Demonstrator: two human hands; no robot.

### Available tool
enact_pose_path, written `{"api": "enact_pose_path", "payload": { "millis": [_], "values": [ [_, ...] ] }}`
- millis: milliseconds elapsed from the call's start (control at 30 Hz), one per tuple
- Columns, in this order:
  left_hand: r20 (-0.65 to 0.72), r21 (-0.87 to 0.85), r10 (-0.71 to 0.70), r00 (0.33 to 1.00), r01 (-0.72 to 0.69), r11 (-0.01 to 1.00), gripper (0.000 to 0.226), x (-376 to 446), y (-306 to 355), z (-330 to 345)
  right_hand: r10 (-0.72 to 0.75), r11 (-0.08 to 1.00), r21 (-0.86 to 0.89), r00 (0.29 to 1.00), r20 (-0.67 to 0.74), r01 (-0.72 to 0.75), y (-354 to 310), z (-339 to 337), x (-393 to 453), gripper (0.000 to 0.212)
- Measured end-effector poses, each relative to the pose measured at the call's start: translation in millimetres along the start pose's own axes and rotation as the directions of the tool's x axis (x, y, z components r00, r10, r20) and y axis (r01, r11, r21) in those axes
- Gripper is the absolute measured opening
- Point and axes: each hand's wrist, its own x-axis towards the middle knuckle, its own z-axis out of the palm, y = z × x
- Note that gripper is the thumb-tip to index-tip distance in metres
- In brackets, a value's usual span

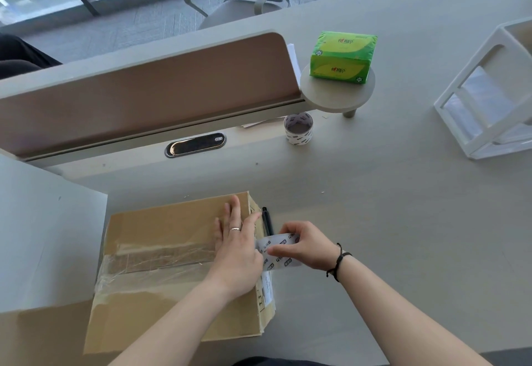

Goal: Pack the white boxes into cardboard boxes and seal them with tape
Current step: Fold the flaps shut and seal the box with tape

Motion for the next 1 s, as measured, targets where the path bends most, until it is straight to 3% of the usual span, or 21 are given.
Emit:
{"api": "enact_pose_path", "payload": {
  "millis": [167,300,467,733,900,1000],
  "values": [
    [-0.053,-0.026,0.035,0.998,-0.036,0.999,0.071,-1.5,-5.7,3.3,0.061,0.997,0.052,0.990,-0.128,-0.055,-2.2,10.8,-14.4,0.035],
    [-0.082,-0.159,0.077,0.994,-0.089,0.983,0.071,-4.6,-14.9,0.2,0.111,0.992,-0.036,0.963,-0.246,-0.124,-5.2,13.2,-23.1,0.042],
    [-0.114,-0.246,0.098,0.989,-0.124,0.961,0.073,-10.6,-19.0,-5.0,0.258,0.966,0.114,0.902,-0.346,-0.232,-11.6,7.3,-14.6,0.036],
    [-0.198,-0.426,-0.117,0.973,0.022,0.904,0.055,-32.7,-17.7,-1.7,0.456,0.869,0.264,0.884,-0.097,-0.419,-5.9,-15.3,32.2,0.031],
    [-0.258,-0.489,-0.268,0.928,0.113,0.865,0.052,-45.8,-6.5,9.0,0.434,0.890,-0.139,0.900,-0.035,-0.434,-4.9,-15.9,69.9,0.013],
    [-0.266,-0.519,-0.325,0.907,0.150,0.842,0.050,-53.7,-0.3,13.6,0.399,0.828,-0.426,0.917,-0.008,-0.364,-9.9,-8.3,86.9,0.041]
  ]
}}
